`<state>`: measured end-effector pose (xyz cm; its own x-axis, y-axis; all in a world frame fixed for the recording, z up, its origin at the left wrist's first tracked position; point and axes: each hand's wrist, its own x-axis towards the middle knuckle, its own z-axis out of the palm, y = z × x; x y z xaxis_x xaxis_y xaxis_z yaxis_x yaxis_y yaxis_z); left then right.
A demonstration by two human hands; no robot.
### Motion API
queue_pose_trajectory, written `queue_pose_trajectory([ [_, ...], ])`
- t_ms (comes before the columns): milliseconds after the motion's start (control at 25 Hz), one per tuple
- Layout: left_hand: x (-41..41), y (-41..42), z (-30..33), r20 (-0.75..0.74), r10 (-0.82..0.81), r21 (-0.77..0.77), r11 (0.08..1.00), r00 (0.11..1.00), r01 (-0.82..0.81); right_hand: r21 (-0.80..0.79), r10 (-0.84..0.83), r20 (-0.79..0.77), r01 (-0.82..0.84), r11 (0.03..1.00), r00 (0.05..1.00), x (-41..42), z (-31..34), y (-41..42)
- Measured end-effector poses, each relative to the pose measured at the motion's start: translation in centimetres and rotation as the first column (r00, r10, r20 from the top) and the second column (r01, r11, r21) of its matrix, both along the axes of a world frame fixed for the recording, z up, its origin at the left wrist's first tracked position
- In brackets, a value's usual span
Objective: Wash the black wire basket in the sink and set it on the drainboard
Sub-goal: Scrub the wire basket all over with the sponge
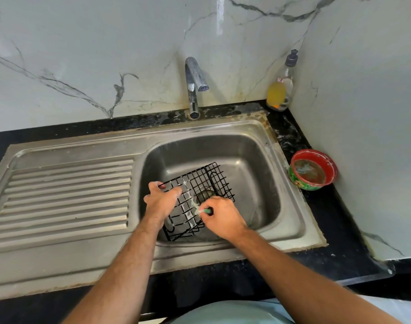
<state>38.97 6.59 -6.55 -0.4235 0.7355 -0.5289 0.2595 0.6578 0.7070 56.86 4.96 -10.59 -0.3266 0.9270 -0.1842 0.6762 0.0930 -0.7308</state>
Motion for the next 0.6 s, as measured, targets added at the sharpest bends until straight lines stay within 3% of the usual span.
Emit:
queue_pose_trajectory([
  [320,0.3,0.0,-0.1,-0.035,0.009,0.019,1.000,0.999,-0.008,-0.051,0.079,-0.022,-0.080,0.996,0.997,-0.1,-0.1,-1.4],
  [480,0.2,0.2,-0.4,-0.062,0.010,0.010,1.000,0.998,-0.010,-0.086,-0.075,0.020,0.077,0.993,0.997,1.4,-0.6,-0.6],
  [600,0.1,0.3,-0.7,-0.077,0.019,0.004,1.000,0.997,-0.019,-0.062,0.048,-0.033,-0.050,0.997,0.998,0.5,-0.6,-1.8],
])
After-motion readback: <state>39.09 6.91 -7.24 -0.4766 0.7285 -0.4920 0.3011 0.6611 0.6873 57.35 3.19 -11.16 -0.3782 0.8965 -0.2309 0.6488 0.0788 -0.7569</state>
